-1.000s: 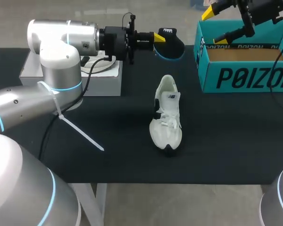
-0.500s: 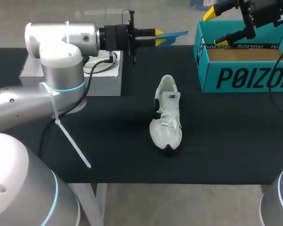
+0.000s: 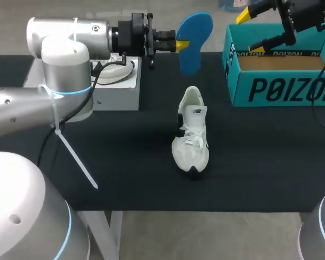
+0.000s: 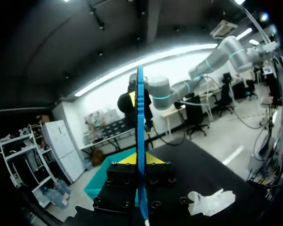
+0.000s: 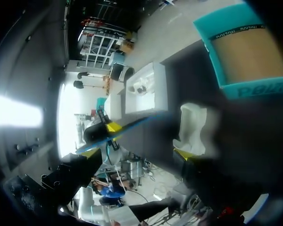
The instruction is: Take the shoe out of the shoebox, open the shoe tongue, remove and reinsert the insole, then place the shoe into the shoebox
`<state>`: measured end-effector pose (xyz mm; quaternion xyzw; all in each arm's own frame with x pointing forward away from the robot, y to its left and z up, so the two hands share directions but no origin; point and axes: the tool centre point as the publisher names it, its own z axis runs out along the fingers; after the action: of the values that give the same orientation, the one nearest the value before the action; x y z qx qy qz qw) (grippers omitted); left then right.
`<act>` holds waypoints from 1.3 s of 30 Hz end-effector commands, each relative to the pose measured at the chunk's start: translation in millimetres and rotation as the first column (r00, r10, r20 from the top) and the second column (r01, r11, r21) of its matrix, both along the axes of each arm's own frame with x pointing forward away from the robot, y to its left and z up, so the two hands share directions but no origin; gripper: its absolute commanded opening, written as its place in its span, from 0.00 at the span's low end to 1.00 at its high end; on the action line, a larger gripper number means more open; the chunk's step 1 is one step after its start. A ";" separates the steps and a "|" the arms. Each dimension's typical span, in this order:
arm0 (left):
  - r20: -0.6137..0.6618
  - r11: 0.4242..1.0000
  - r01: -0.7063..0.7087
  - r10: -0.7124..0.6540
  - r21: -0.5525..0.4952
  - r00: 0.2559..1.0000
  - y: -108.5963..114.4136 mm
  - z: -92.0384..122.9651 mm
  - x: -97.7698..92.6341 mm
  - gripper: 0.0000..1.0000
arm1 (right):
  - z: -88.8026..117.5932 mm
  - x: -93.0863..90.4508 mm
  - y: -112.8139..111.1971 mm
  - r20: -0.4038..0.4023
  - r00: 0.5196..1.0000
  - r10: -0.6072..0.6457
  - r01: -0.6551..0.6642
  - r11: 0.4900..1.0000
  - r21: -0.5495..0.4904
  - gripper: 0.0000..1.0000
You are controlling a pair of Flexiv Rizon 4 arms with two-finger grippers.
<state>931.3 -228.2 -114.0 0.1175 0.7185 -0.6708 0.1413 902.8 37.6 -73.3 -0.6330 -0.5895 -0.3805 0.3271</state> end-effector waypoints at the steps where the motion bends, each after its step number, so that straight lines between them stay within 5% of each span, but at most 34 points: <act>1: -0.640 0.986 -0.042 -0.072 -0.162 0.765 -5.8 4.1 -1.9 0.00 | -1.4 -2.1 -0.5 -0.001 1.000 -0.007 0.007 1.000 0.005 1.00; 12: -0.901 0.984 -0.134 -0.050 -0.119 0.431 -3.7 10.4 -10.4 0.00 | -2.8 -1.5 -0.7 -0.012 1.000 -0.008 0.008 1.000 0.008 1.00; 24: -0.957 0.984 -0.130 -0.155 -0.126 -0.246 -1.7 -26.7 -2.4 0.00 | -5.7 -2.7 -1.2 -0.026 1.000 -0.014 0.014 1.000 0.006 1.00; 33: -0.904 0.989 -0.047 -0.150 -0.144 -0.399 -6.4 -40.0 0.0 0.00 | -7.6 -3.3 -2.9 -0.040 0.999 -0.026 0.026 1.000 0.003 1.00; 39: -0.938 0.994 0.005 -0.102 -0.109 -0.332 -8.2 -39.6 0.1 0.00 | -6.2 -2.4 -4.5 -0.041 0.999 -0.032 0.032 0.999 -0.002 1.00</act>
<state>925.2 -236.5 -153.8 -0.3177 0.6038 -0.6545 -0.3257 901.0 32.5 -80.4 -0.6482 -0.5731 -0.3734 0.3346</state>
